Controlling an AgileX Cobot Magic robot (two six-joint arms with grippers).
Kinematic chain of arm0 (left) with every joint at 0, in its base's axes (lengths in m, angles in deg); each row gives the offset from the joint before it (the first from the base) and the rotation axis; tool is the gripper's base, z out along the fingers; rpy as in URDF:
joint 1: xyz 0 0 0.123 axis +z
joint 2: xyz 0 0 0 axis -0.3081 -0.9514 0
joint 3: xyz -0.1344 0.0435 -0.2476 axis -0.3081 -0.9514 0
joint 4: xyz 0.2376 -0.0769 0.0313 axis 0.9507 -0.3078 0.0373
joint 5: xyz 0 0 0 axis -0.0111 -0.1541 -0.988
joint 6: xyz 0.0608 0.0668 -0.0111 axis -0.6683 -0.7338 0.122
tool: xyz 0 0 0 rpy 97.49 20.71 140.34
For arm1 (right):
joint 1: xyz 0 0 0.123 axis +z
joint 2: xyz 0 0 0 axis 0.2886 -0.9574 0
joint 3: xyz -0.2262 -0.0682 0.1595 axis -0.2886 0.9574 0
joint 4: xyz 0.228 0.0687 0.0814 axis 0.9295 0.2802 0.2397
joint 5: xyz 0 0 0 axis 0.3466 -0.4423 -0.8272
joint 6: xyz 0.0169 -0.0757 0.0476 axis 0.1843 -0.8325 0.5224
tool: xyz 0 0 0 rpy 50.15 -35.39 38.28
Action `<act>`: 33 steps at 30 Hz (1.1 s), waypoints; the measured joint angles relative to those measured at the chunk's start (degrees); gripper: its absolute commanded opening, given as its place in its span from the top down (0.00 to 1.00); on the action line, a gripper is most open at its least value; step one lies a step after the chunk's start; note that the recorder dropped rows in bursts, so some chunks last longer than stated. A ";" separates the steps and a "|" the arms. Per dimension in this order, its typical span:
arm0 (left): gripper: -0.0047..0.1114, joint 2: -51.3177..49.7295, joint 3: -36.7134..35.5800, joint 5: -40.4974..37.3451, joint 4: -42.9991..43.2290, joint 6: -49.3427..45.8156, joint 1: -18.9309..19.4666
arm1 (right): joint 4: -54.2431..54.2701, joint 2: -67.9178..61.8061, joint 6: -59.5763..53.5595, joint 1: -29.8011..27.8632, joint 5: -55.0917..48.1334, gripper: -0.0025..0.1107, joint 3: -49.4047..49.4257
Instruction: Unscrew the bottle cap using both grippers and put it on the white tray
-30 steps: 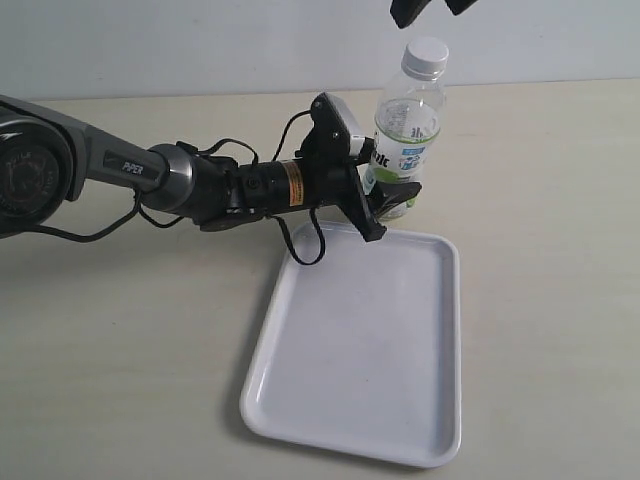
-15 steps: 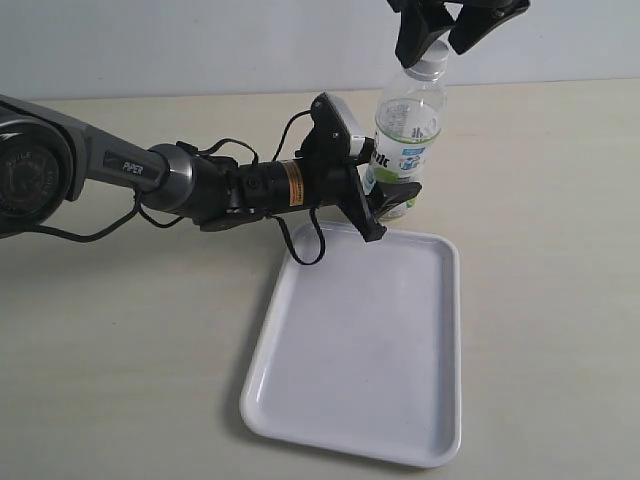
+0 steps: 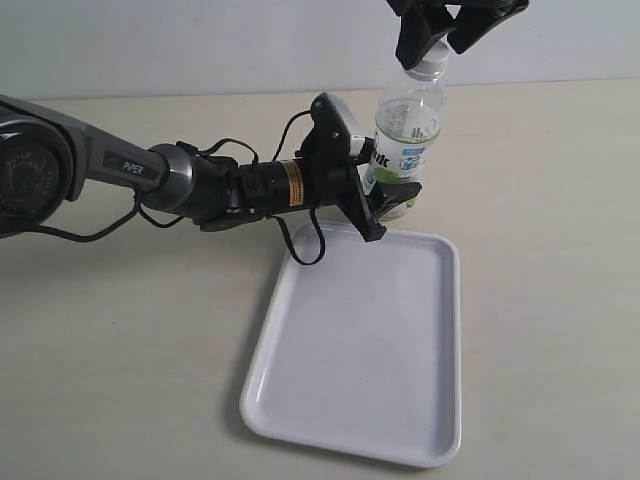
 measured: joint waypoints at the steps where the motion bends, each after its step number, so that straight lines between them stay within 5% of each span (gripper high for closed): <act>1: 0.96 0.00 0.00 0.00 0.00 0.00 0.00 | 0.00 0.00 -0.11 0.00 0.00 0.43 0.00; 25: 0.96 0.00 0.00 -0.09 0.00 -0.10 0.00 | 0.19 -0.97 -2.29 0.00 0.00 0.47 0.00; 33: 0.96 0.00 0.00 -0.09 0.13 -0.10 0.00 | 0.33 -0.97 -3.47 0.00 0.00 0.76 0.00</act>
